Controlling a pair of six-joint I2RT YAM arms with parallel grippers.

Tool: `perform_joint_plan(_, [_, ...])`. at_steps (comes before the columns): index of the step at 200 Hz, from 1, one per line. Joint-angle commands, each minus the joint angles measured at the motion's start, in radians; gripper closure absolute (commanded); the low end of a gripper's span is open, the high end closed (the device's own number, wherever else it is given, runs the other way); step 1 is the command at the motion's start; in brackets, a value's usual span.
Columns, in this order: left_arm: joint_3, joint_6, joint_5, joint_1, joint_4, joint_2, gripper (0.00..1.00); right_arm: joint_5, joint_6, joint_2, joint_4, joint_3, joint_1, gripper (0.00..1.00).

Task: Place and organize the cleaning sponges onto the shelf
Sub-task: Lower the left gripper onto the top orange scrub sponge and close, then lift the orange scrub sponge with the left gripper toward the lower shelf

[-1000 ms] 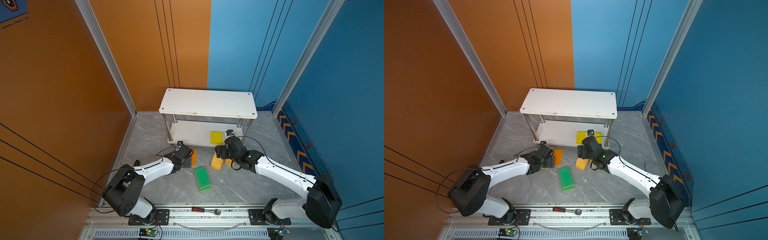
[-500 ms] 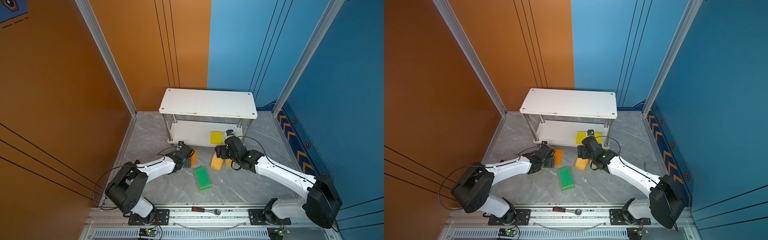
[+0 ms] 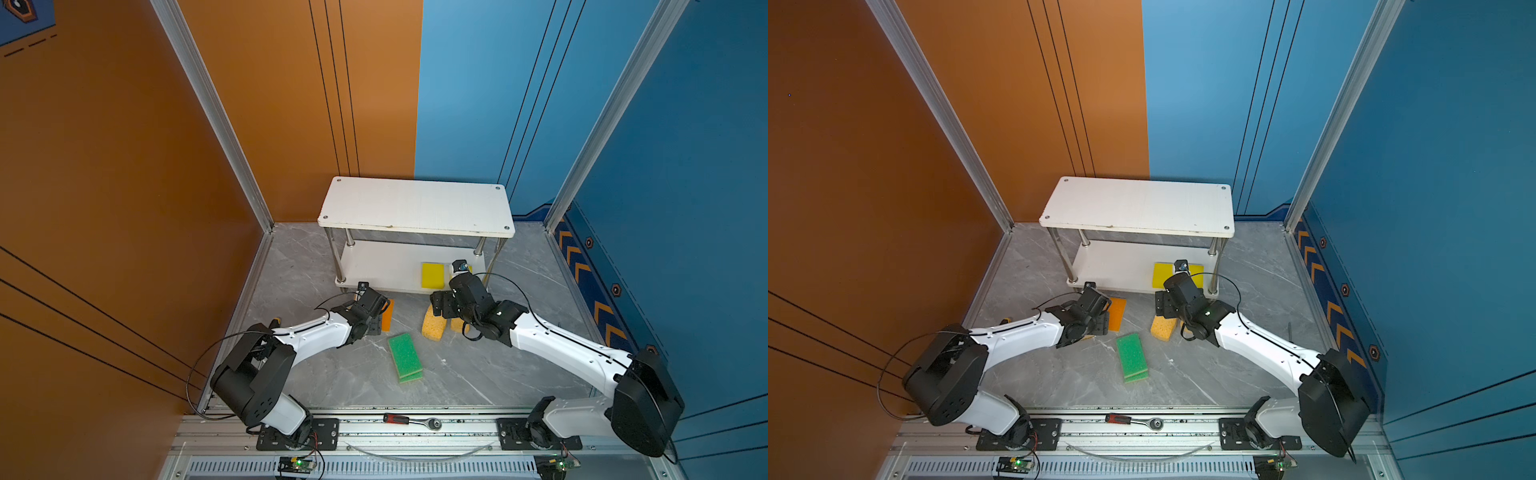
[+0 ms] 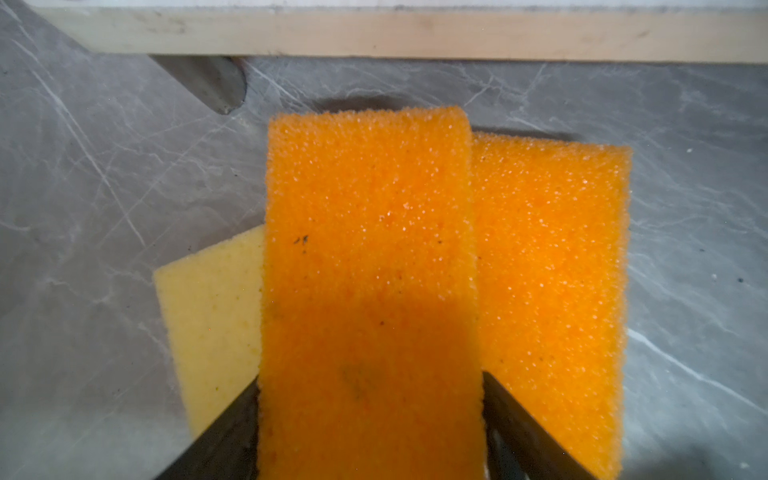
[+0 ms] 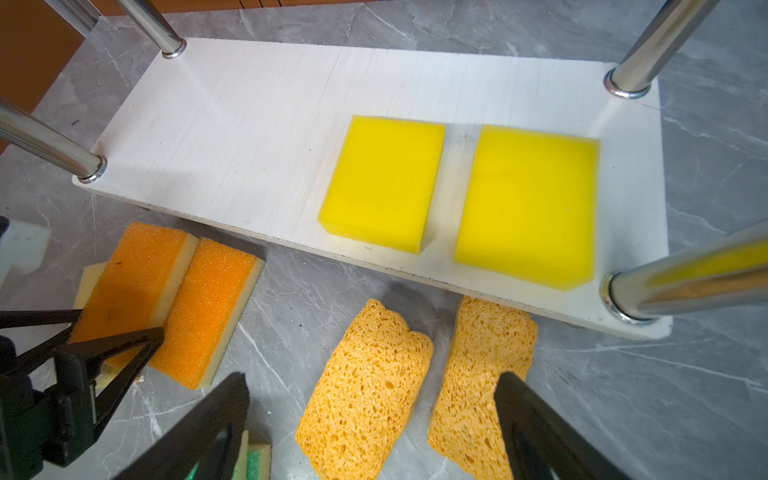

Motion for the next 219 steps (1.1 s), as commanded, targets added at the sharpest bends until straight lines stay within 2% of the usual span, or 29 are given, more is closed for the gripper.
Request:
perform_joint_plan(1, [0.017, 0.001, 0.008, -0.011, -0.019, 0.008, 0.28, 0.011, 0.02, -0.016, 0.01, -0.015, -0.035, 0.09])
perform_joint_plan(23, [0.02, -0.001, 0.009, -0.015, -0.019, 0.004, 0.33, 0.01, 0.02, -0.018, 0.009, -0.014, -0.037, 0.09])
perform_joint_plan(61, [0.023, -0.001, 0.006, -0.026, -0.021, -0.007, 0.35, 0.011, 0.022, -0.021, 0.01, -0.023, -0.038, 0.09])
perform_joint_plan(219, [0.056, -0.002, -0.032, -0.078, -0.108, -0.181, 0.33, 0.008, 0.024, -0.036, 0.01, -0.03, -0.043, 0.09])
